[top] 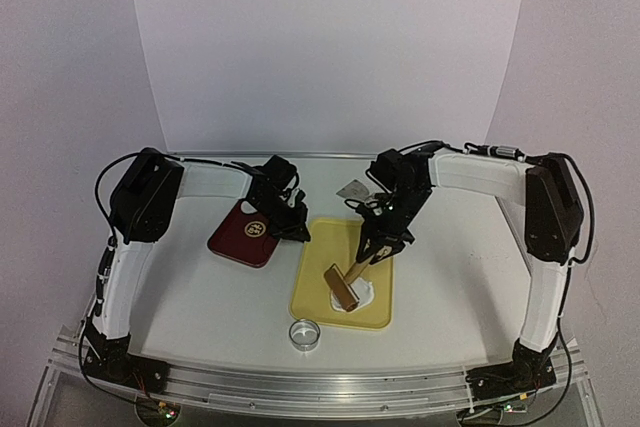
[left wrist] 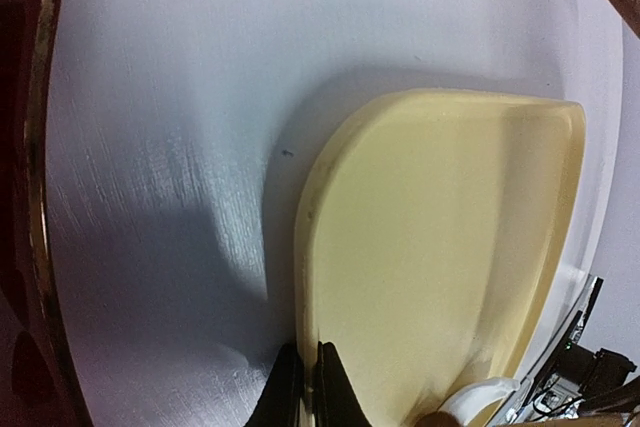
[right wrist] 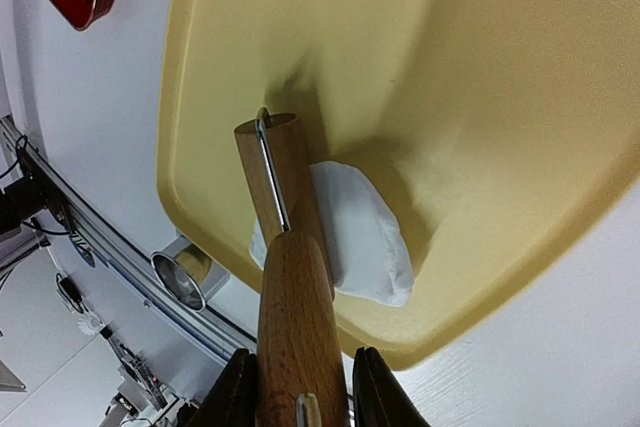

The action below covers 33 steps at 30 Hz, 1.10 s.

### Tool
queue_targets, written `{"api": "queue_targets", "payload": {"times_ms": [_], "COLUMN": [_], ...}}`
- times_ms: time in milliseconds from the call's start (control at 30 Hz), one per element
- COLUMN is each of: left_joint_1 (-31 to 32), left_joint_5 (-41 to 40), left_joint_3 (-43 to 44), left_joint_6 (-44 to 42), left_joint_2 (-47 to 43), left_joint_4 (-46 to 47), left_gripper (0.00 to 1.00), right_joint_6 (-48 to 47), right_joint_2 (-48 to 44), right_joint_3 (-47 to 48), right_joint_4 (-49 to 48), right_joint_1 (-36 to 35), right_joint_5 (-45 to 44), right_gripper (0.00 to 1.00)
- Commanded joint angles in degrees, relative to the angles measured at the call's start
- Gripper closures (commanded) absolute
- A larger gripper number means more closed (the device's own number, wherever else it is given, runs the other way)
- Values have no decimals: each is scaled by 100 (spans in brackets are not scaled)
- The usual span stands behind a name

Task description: Roll out the dumpling wrappers from the dough

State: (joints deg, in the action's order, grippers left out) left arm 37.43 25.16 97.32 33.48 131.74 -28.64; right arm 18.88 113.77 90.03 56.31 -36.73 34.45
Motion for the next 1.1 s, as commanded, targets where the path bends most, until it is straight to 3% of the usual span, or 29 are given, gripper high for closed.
{"api": "queue_targets", "payload": {"times_ms": [0, 200, 600, 833, 1067], "left_joint_1": [-113, -113, -113, -113, -114], "left_joint_5": [-628, -591, -557, -591, -630], "left_joint_3": [-332, -374, -642, -604, -624], "left_joint_6": [-114, -128, -91, -47, -9], "left_joint_2": [45, 16, -140, -167, -194], "left_joint_4": [-375, -314, -116, -88, -55], "left_gripper": [100, 100, 100, 100, 100], "right_joint_6": [-171, -245, 11, 63, -176], "right_joint_2": [-116, -52, 230, -40, -490], "right_joint_3": [-617, -735, -276, -289, -719], "right_joint_4": [736, 673, 296, 367, 492], "right_joint_1": [609, 610, -245, -131, 534], "right_joint_5": [-2368, -2201, -1519, -1693, -1833], "right_gripper": [100, 100, 100, 100, 100]}}
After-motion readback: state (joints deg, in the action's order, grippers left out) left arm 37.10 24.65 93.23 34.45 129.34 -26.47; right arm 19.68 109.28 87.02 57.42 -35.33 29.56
